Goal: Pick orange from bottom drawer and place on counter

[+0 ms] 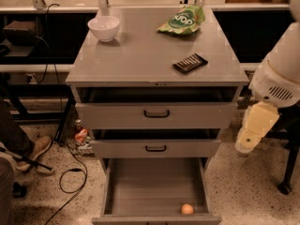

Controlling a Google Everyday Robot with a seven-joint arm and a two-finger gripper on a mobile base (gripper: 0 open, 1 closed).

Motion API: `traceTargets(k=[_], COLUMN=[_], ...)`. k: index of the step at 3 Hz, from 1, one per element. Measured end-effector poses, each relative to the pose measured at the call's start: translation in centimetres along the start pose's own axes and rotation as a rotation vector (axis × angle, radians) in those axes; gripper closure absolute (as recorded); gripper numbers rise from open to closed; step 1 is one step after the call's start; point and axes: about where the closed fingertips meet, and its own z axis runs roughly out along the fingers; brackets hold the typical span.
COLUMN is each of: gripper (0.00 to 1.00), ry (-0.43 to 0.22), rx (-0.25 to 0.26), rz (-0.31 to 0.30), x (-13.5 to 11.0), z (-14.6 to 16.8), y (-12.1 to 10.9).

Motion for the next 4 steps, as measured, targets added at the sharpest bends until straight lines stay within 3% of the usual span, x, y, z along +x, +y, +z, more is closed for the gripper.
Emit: traceTargets(k=[1,2,3,4], gripper=[0.00,0.00,0.00,0.00], ry=[0.047,0.033,-0.006,-0.002], rx=[-0.034,-0.050,-0.015,-0.021], rz=[0.152,0.287,0.297,0.308], x=[1.9,3.2,2.3,2.3], z=[6.9,13.5,13.8,14.4], y=[0.6,1.0,0.1,0.1])
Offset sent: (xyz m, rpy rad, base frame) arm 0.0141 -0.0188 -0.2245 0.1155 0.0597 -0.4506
